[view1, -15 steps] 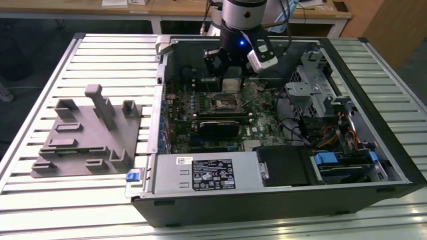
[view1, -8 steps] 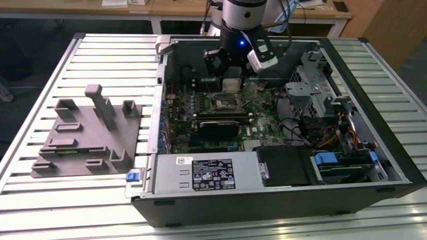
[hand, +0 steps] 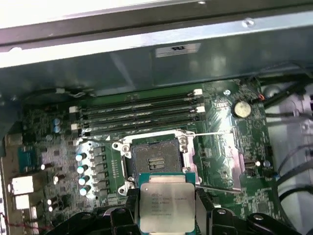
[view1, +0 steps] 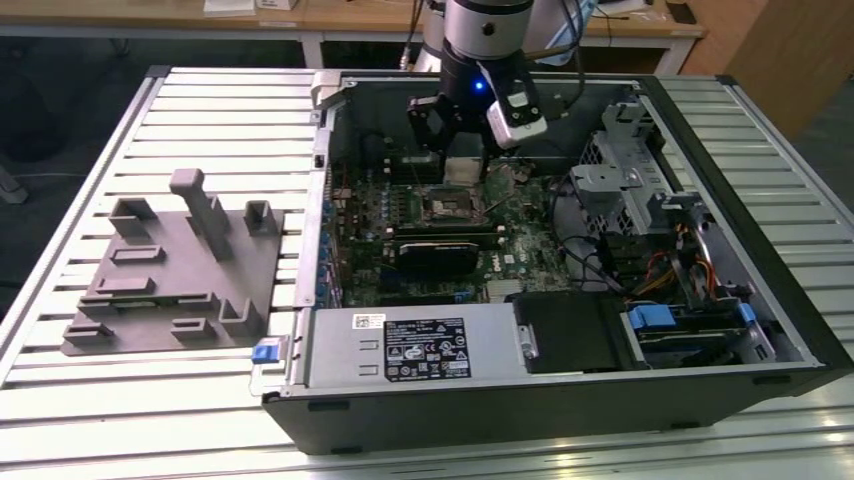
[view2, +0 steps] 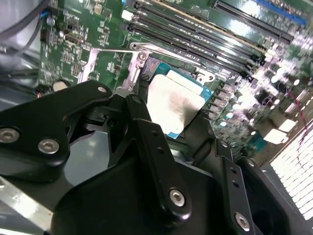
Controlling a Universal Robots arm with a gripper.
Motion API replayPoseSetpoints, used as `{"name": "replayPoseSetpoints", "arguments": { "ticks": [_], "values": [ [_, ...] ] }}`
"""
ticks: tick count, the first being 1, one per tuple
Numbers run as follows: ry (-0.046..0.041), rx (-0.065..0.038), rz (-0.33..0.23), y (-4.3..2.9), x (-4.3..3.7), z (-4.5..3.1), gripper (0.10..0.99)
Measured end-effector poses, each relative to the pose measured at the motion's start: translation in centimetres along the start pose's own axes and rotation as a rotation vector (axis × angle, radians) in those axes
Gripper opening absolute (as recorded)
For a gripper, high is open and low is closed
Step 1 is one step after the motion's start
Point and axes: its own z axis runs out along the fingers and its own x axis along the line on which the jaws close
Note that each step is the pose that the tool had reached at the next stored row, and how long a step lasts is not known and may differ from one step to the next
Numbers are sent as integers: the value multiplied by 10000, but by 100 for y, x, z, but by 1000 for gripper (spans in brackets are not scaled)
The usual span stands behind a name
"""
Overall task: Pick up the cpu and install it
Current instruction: 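Place the cpu into insertion slot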
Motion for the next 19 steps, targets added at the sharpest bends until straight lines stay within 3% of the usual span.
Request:
{"name": "replayPoseSetpoints", "arguments": {
  "ticks": [19],
  "values": [
    [-206,-1,3482,0,0,5,541]
  ]
}}
